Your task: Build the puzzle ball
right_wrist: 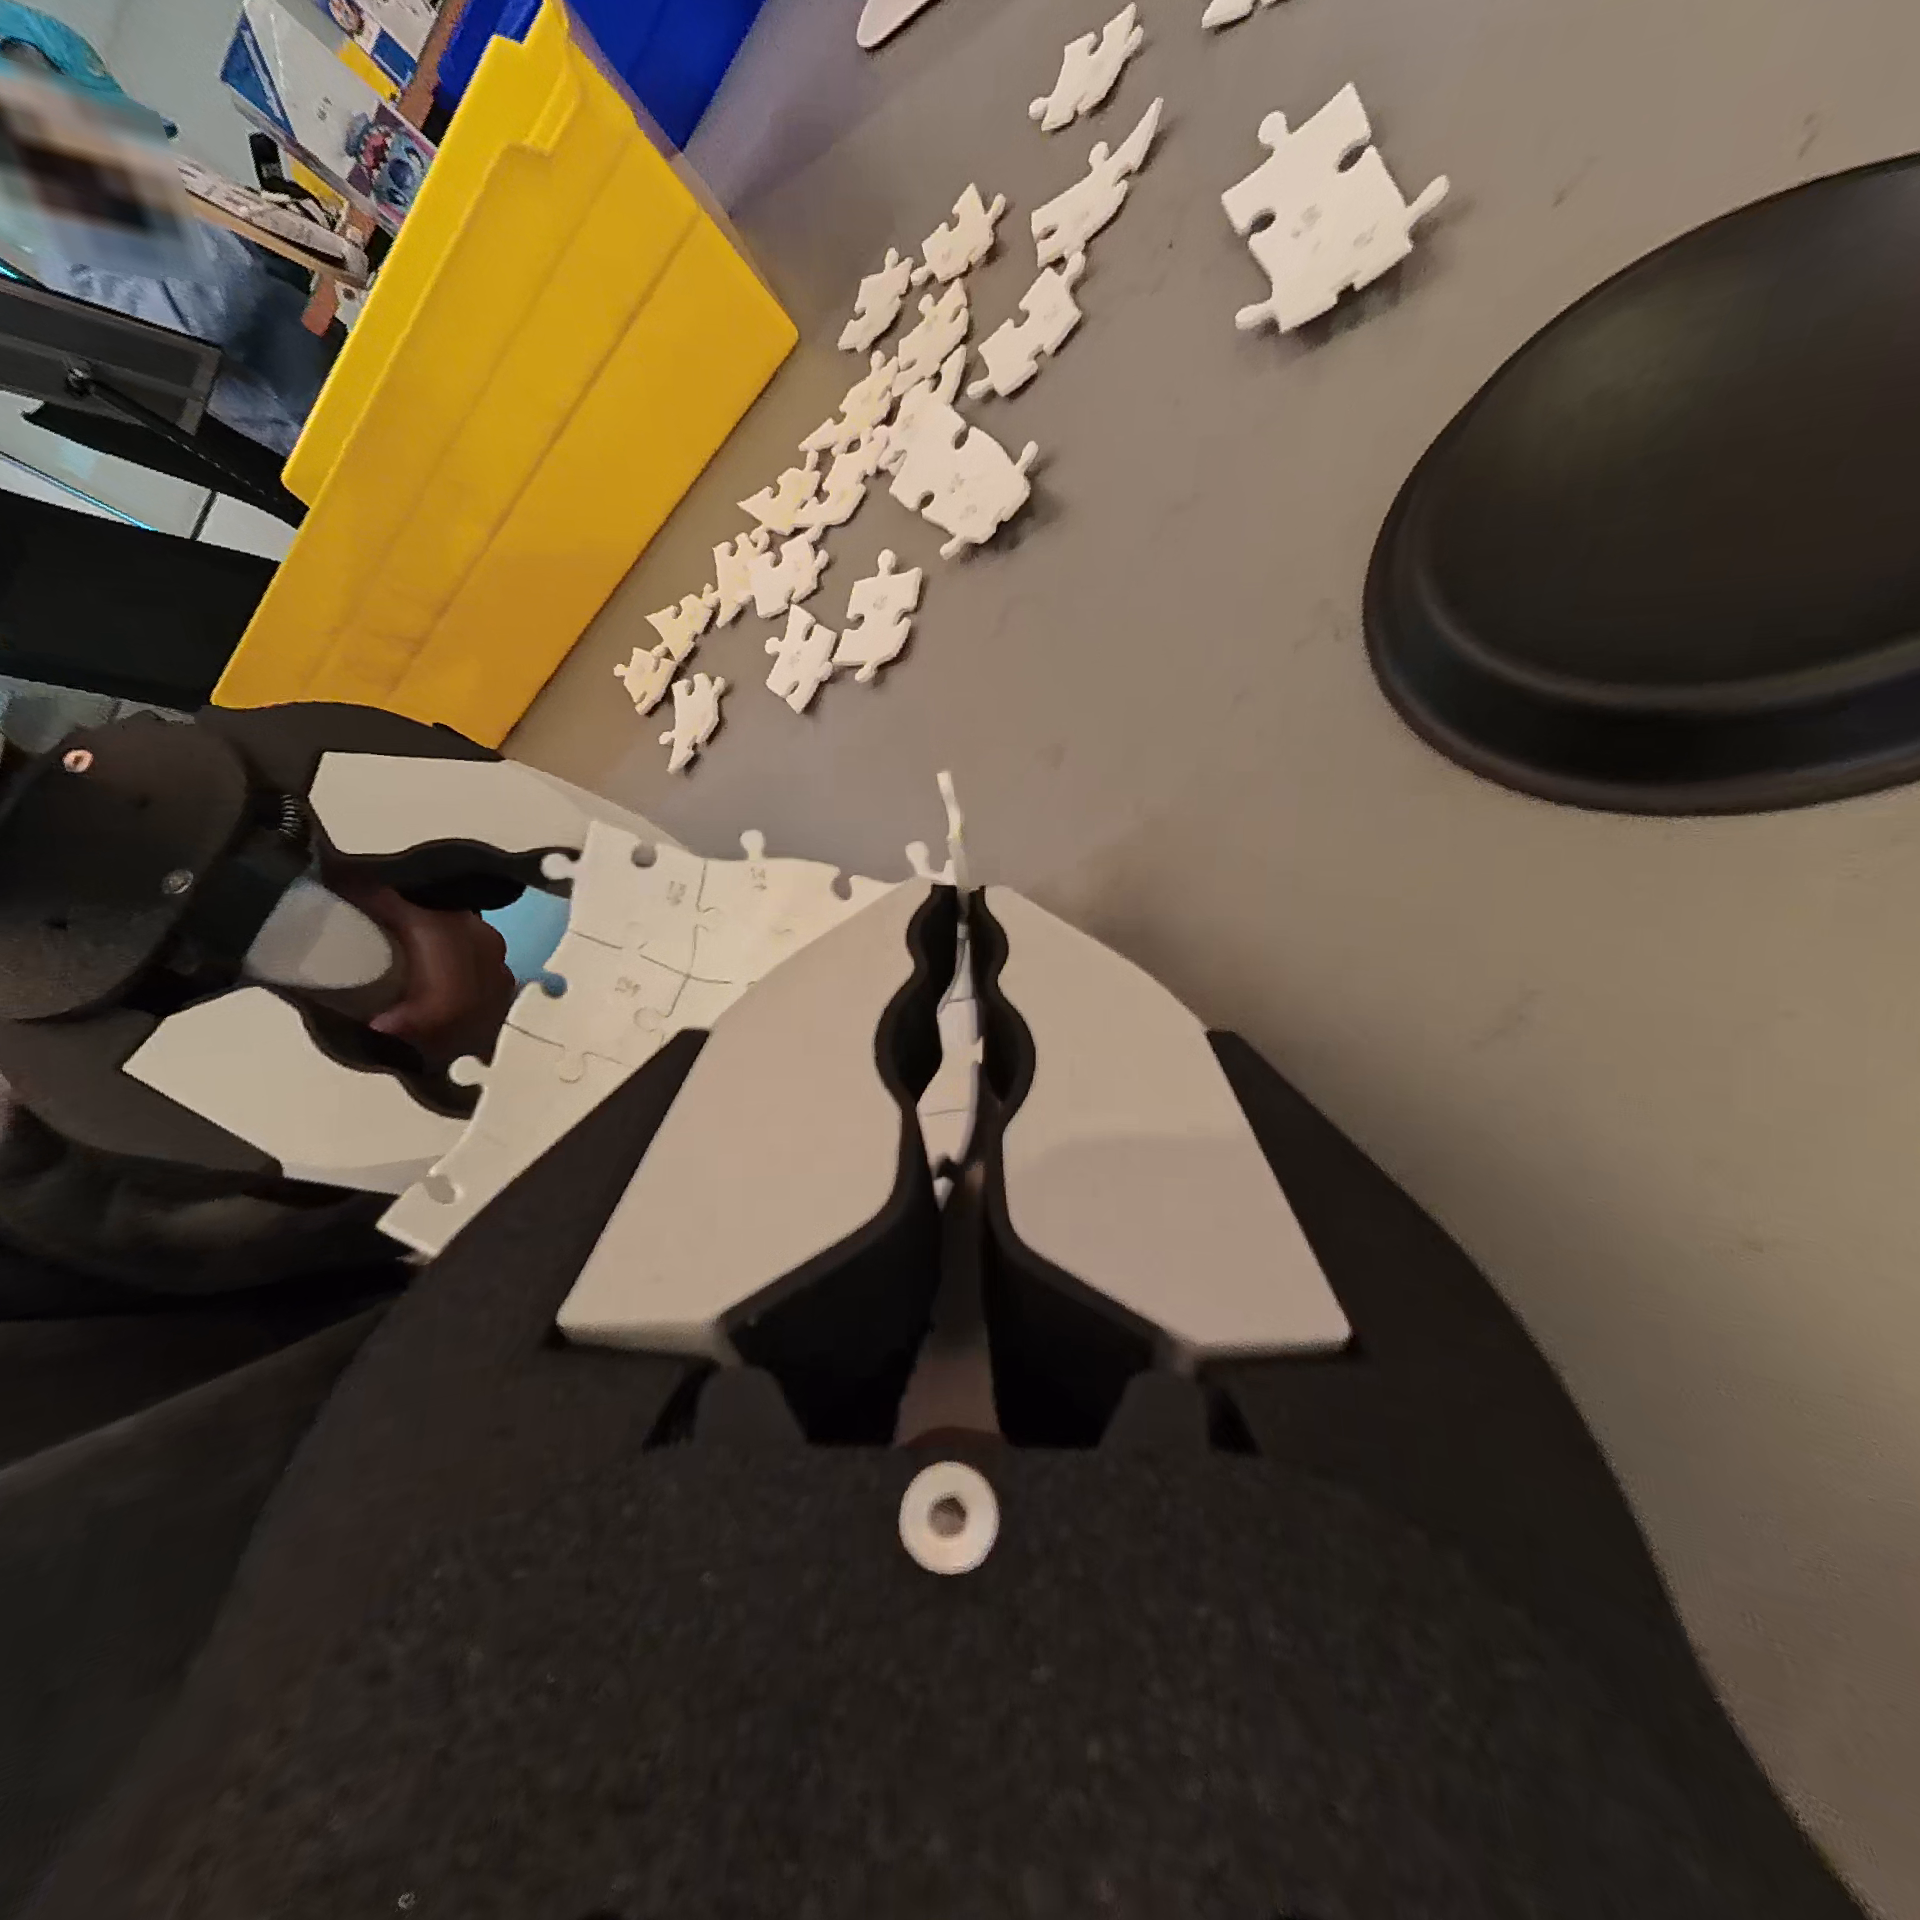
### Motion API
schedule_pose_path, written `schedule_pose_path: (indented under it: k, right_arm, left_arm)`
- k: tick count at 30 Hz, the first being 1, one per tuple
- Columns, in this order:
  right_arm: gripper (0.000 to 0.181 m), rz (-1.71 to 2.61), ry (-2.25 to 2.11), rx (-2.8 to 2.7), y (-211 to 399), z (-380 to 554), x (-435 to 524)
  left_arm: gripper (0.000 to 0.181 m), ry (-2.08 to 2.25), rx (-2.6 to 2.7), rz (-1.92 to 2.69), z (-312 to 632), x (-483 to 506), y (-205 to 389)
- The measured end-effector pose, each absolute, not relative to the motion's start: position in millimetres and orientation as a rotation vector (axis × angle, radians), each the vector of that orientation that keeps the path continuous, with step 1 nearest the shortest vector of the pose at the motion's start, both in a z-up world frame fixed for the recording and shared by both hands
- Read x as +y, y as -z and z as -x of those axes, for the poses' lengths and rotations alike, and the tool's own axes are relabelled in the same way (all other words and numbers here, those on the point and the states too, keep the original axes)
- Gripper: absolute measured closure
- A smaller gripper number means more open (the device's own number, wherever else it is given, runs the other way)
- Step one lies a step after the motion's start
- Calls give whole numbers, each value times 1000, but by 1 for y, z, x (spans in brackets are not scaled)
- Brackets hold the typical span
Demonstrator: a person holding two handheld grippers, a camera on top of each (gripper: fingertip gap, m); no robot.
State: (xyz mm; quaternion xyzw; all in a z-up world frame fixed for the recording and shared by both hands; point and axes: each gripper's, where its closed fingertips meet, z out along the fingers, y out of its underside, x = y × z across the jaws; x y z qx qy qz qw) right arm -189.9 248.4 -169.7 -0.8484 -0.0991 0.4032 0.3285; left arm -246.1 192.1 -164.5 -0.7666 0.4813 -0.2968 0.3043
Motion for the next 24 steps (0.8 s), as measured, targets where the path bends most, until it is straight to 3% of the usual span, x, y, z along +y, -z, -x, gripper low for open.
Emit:
schedule_pose_path:
  k: [7,21,24]
  right_arm:
    - [179,2225,-1069,-218,171,187,252]
    - [179,2260,-1059,-236,175,192,248]
    - [179,2260,-1058,-244,175,193,247]
  left_arm:
    - [112,812,1259,2025,243,192,163]
    - [72,680,1259,1985,226,206,167]
    - [77,693,1279,1989,222,202,170]
